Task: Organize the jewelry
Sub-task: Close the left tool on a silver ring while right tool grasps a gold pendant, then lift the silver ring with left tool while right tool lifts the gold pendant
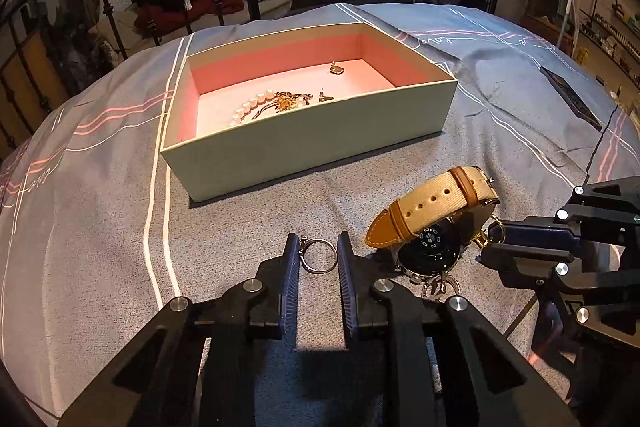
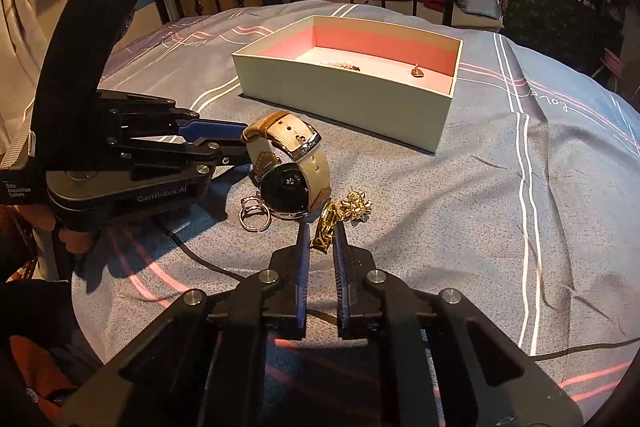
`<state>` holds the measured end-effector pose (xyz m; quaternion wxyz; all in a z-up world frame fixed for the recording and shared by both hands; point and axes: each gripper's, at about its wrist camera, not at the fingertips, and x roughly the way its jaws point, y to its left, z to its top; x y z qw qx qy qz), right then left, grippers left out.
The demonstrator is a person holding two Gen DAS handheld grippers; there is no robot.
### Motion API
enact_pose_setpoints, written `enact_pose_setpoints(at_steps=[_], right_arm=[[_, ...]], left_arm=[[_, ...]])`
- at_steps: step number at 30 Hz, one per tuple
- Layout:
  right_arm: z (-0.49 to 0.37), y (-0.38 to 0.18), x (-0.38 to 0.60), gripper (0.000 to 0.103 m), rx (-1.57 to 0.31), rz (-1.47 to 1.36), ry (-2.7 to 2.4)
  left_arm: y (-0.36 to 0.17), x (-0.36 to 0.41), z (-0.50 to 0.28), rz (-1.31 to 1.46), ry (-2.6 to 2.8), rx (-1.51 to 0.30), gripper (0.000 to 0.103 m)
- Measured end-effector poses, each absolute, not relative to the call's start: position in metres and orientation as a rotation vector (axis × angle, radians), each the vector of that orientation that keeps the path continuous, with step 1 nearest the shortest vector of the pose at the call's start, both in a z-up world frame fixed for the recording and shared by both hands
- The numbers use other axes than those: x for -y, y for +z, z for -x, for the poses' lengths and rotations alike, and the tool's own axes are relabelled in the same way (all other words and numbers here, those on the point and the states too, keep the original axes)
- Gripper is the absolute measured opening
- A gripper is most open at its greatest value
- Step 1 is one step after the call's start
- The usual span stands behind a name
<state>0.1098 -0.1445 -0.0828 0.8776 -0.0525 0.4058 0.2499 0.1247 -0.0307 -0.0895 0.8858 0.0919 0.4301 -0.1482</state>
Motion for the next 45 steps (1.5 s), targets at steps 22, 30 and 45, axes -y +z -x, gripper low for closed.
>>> enact_pose_setpoints(at_steps=[22,30,45], right_arm=[[-0.120,-0.080,0.143,0.010,-0.861,0.119,0.487],[-0.117,-0.073,0.150,0.008,-0.818,0.081,0.486],[-0.125,-0.035,0.175,0.008,-0.746,0.031,0.504]], left_arm=[[-0.079,0.020,-0.121,-0.120,-0.289,-0.885,0.019],[-0.078,0.020,-0.121,-0.115,-0.292,-0.881,0.019],[-0.046,0.015,-0.131,-0.062,-0.305,-0.813,0.019]])
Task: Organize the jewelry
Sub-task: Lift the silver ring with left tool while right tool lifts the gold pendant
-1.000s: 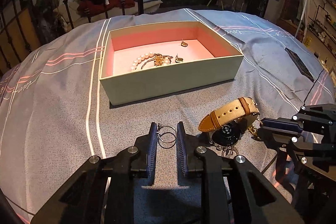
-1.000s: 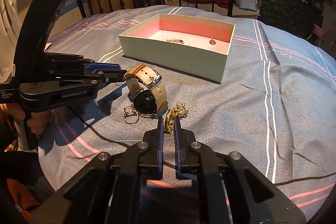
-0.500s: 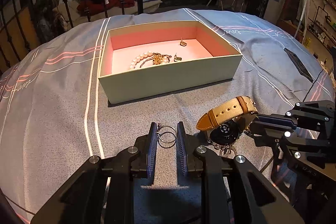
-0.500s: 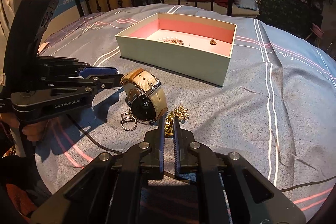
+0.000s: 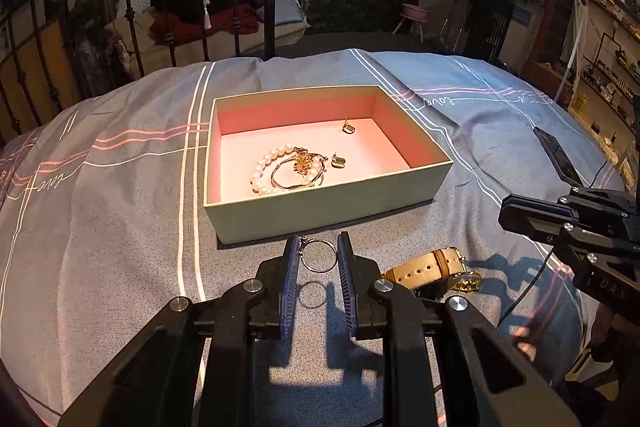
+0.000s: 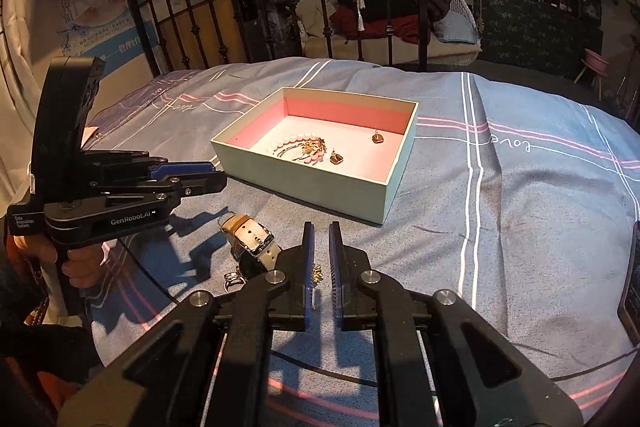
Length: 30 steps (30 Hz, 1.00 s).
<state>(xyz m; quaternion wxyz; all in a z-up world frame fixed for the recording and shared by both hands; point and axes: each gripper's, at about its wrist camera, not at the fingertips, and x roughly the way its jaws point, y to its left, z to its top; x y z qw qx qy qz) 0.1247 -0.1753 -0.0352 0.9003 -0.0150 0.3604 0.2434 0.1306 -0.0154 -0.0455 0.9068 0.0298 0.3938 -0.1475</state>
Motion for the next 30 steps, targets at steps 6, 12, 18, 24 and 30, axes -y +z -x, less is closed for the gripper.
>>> enact_pose_setpoints(at_steps=[6,12,18,24,30], right_arm=[[-0.122,-0.057,0.164,0.023,-0.815,0.074,0.525],[-0.126,-0.078,0.150,0.031,-0.871,0.138,0.522],[-0.122,-0.072,0.150,0.010,-0.845,0.150,0.520],[-0.133,-0.042,0.150,0.010,-0.779,0.133,0.529],[-0.167,-0.010,0.142,0.010,-0.703,0.113,0.524]], left_arm=[[-0.045,0.015,-0.130,-0.053,-0.307,-0.810,0.019],[-0.045,0.015,-0.130,-0.053,-0.308,-0.816,0.019],[-0.045,0.015,-0.129,-0.050,-0.311,-0.817,0.019],[-0.040,0.016,-0.132,-0.040,-0.316,-0.807,0.019],[-0.020,0.018,-0.148,-0.038,-0.313,-0.763,0.019]])
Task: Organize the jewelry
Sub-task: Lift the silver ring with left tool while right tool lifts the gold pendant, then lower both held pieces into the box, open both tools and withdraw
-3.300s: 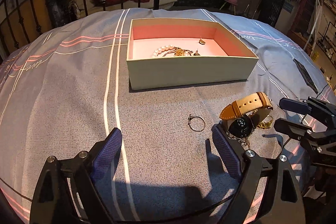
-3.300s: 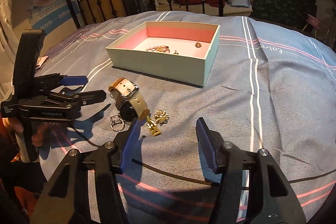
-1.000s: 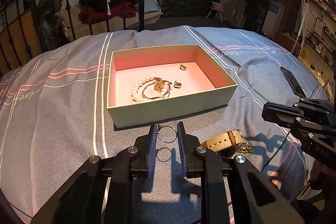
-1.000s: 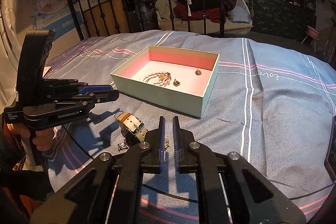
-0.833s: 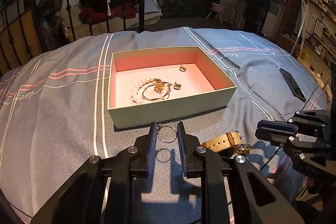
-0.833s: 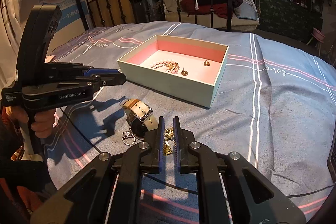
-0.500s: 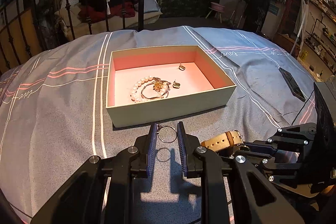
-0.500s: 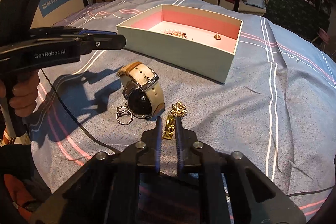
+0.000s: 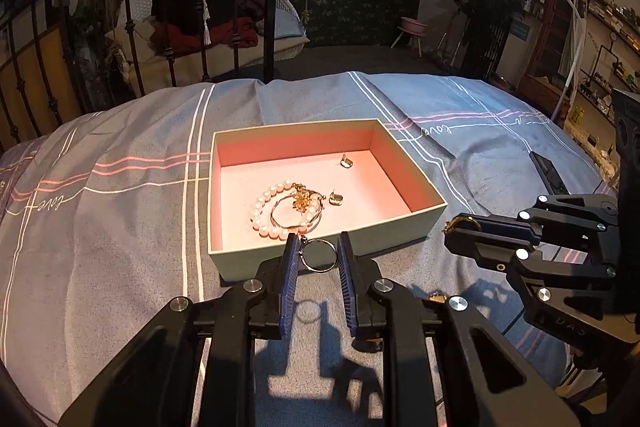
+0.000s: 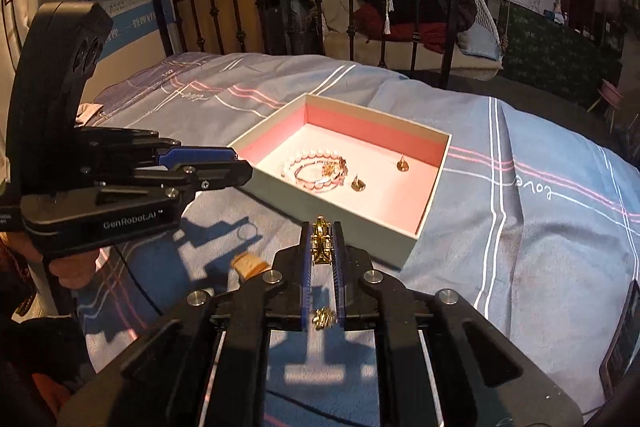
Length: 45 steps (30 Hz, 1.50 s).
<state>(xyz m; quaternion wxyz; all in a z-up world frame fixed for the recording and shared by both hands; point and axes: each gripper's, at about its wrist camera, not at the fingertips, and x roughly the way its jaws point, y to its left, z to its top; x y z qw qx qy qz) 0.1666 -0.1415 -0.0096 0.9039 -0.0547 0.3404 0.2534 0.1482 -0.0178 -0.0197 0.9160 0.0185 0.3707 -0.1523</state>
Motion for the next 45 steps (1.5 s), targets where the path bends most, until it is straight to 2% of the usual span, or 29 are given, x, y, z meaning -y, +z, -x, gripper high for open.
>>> enact_pose_setpoints(at_steps=[6,13,26,39,40,41,42,44,45], right_arm=[[-0.219,0.006,0.137,0.010,-0.694,0.043,0.477],[-0.269,-0.021,0.130,0.010,-0.787,0.040,0.411],[-0.277,-0.057,0.121,0.010,-0.877,0.053,0.440],[-0.273,-0.067,0.110,0.010,-0.902,0.096,0.452],[-0.273,-0.066,0.110,0.010,-0.904,0.096,0.455],[-0.272,-0.066,0.111,0.010,-0.903,0.096,0.455],[-0.271,-0.065,0.111,0.011,-0.902,0.098,0.454],[-0.270,-0.063,0.112,0.020,-0.892,0.099,0.455],[-0.268,-0.061,0.112,0.036,-0.882,0.102,0.449]], left_arm=[[0.004,0.021,-0.187,-0.025,-0.294,-0.731,0.019],[-0.004,0.027,-0.235,-0.002,-0.230,-0.795,0.019],[-0.049,0.027,-0.270,0.049,-0.194,-0.969,0.019],[-0.062,0.027,-0.274,0.026,-0.164,-1.000,0.020],[-0.061,0.026,-0.274,0.029,-0.165,-1.000,0.020],[-0.060,0.025,-0.273,0.037,-0.166,-0.999,0.026],[-0.059,0.024,-0.272,0.043,-0.160,-0.994,0.035],[-0.054,0.022,-0.269,0.045,-0.150,-0.973,0.040],[-0.053,0.022,-0.267,0.043,-0.155,-0.969,0.042]])
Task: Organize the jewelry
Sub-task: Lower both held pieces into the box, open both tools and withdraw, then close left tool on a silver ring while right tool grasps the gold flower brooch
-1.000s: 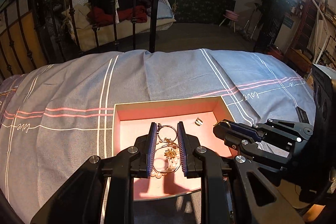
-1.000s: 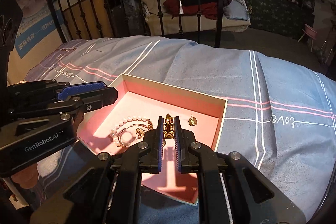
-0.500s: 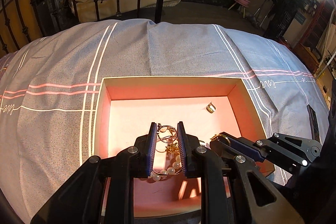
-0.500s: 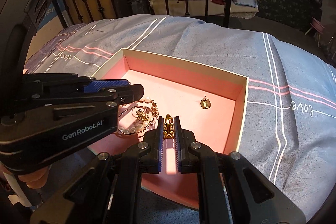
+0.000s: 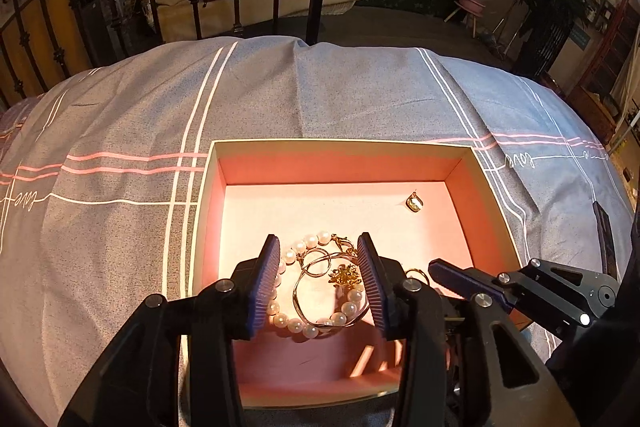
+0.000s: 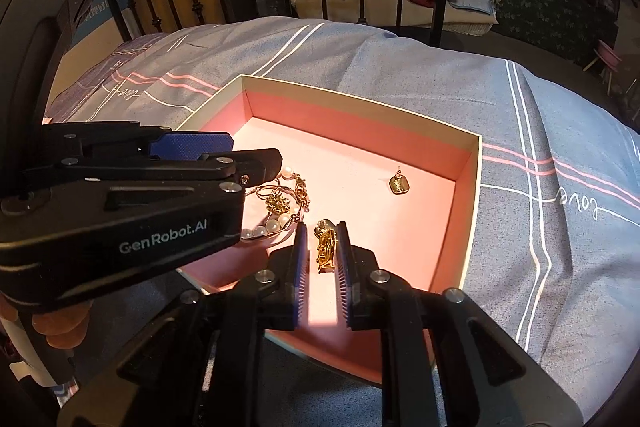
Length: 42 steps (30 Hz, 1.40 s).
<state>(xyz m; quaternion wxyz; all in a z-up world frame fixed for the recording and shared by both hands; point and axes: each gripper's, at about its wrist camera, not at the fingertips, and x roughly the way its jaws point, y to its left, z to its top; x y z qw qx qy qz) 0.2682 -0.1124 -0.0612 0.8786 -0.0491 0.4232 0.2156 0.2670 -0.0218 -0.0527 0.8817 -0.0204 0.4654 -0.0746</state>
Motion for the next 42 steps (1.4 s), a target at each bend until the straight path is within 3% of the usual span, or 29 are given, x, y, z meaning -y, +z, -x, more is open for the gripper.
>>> enact_pose_setpoints(at_steps=[1,2,6,8,13,20,29,35,39,42], right_arm=[[-0.267,-0.059,0.113,0.057,-0.870,0.107,0.449],[-0.264,-0.056,0.113,0.063,-0.856,0.115,0.446],[-0.245,-0.044,0.122,0.076,-0.817,0.119,0.415],[-0.228,-0.037,0.134,0.083,-0.787,0.109,0.389],[-0.181,-0.031,0.174,0.083,-0.751,0.059,0.332],[-0.143,-0.059,0.193,0.082,-0.820,0.071,0.353],[-0.138,-0.070,0.180,0.080,-0.837,0.138,0.345],[-0.138,-0.071,0.174,0.080,-0.837,0.161,0.369],[-0.137,-0.076,0.161,0.074,-0.845,0.213,0.398],[-0.139,-0.081,0.149,0.055,-0.858,0.245,0.434]], left_arm=[[-0.051,0.022,-0.265,0.038,-0.157,-0.966,0.043],[-0.049,0.022,-0.261,0.037,-0.154,-0.957,0.047],[-0.036,0.016,-0.239,0.049,-0.153,-0.914,0.062],[-0.028,0.009,-0.219,0.073,-0.168,-0.884,0.064],[-0.022,-0.001,-0.154,0.076,-0.197,-0.837,0.068],[-0.056,0.018,-0.092,0.012,-0.274,-0.897,0.068],[-0.079,0.055,-0.098,-0.052,-0.346,-0.937,0.067],[-0.086,0.050,-0.104,-0.091,-0.277,-0.935,0.056],[-0.088,0.030,-0.109,-0.067,-0.220,-0.934,0.055],[-0.087,0.019,-0.112,-0.055,-0.207,-0.928,0.055]])
